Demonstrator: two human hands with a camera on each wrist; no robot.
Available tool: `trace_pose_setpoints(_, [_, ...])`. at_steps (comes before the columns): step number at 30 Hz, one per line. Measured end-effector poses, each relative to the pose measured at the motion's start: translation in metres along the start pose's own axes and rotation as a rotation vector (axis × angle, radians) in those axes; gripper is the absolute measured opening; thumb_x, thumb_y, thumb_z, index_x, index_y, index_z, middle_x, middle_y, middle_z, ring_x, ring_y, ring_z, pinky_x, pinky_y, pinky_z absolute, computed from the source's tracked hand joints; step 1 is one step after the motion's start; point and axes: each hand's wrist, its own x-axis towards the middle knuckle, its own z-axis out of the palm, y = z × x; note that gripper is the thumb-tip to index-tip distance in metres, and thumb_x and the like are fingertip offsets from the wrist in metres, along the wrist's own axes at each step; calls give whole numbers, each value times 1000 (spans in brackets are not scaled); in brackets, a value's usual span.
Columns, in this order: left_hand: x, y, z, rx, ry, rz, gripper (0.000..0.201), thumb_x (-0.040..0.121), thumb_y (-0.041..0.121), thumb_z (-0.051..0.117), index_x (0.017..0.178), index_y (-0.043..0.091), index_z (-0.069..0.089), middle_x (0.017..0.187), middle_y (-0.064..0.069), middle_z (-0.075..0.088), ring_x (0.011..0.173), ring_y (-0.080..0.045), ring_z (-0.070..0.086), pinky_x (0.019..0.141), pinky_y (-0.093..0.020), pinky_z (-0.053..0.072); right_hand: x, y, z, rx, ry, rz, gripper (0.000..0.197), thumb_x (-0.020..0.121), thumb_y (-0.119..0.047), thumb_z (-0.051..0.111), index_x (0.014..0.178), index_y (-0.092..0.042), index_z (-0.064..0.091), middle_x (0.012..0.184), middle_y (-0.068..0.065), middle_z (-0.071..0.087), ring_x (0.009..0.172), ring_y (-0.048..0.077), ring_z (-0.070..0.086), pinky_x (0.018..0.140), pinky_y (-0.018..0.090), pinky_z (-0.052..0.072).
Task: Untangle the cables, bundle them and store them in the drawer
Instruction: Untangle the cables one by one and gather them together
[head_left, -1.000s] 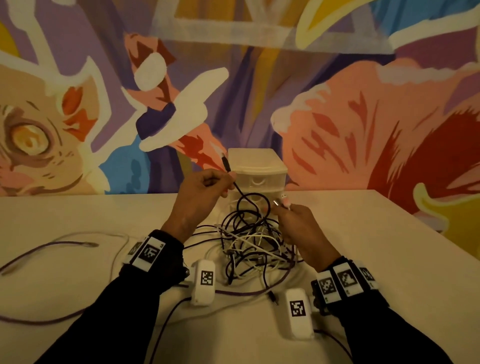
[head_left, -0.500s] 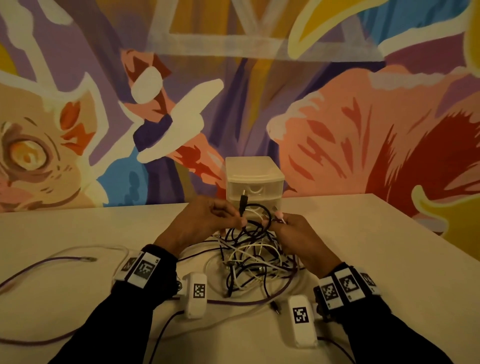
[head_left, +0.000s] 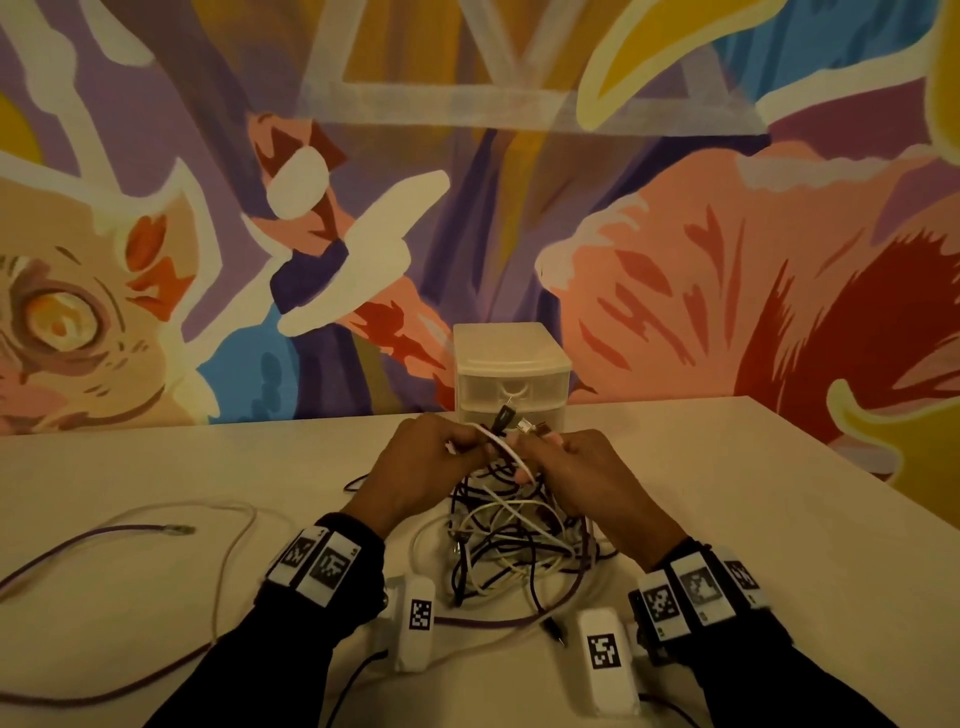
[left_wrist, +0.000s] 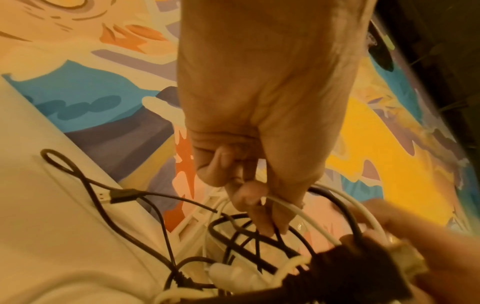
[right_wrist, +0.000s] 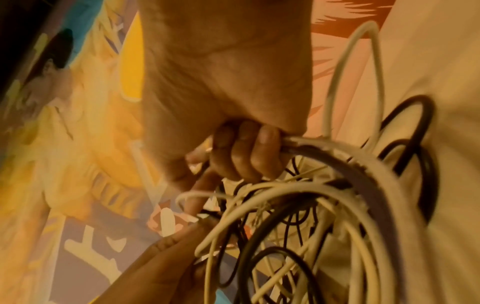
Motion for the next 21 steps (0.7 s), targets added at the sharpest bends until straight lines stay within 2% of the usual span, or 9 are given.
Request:
trace_pose_setpoints(2, [0,0,-1,-50,18,30,15,97,43,76,109,43,84,97,16,81,91,-3,71,85,-37,56,4,5,0,-21,125,-38,37,99,-47,74,75,-19,80,56,-10,67,50,1,58,52,14,41])
trace_pose_setpoints(5, [-1,1,-2,-56,15,27,17,95,46,77,111,50,81,104,21,80,99,-6,73,91,-49,59,6,9,1,67,200,-88,25,92,-52,81,95,-27,84,87,-13,82,77,-3,73,65,12,50])
trace_pose_setpoints(8, [-3,3,-2,-40,4,40,18,90,57,73,107,57,79,101,22,79,96,-7,73,88,-50,59,7,9,6,111,205,-128,20,93,-45,83,98,-26,86,91,-11,83,85,-1,75,74,15,53])
trace_pose_setpoints(10, [-3,7,-6,-17,27,27,15,88,61,76,100,54,82,95,25,79,89,0,71,80,-40,58,7,8,7,182,228,-152,17,94,-39,83,97,-23,86,91,-8,83,86,4,76,79,20,54])
trace_pose_setpoints(13, [-5,11,-16,24,238,18,25,77,67,80,83,44,83,86,24,76,79,4,67,67,-26,47,8,6,-1,225,361,-127,25,94,-42,82,82,-20,80,60,-16,61,54,2,52,65,29,43])
trace_pose_setpoints(15, [-7,17,-17,-115,303,114,26,77,56,87,96,40,77,104,20,72,82,3,64,66,-20,48,5,2,-5,220,361,-114,27,96,-40,80,71,-31,76,50,-19,50,45,-1,42,60,27,36])
trace_pose_setpoints(17, [-8,21,-14,-150,203,184,42,85,40,89,119,42,65,122,19,63,75,1,61,66,-19,50,3,-3,-6,238,372,-135,36,96,-40,80,62,-37,71,51,-20,48,46,0,41,59,27,34])
trace_pose_setpoints(18, [-7,19,-13,-93,145,191,41,90,38,85,123,44,61,121,20,64,71,0,62,67,-21,52,5,-6,-11,277,437,-154,35,96,-41,80,63,-36,70,53,-19,47,49,1,39,59,28,33])
trace_pose_setpoints(21, [-1,1,-20,167,23,82,15,94,46,73,108,45,71,105,21,72,78,-2,65,81,-40,60,14,-11,-45,552,734,-174,26,98,-40,79,76,-32,67,57,-11,38,52,9,29,52,31,27])
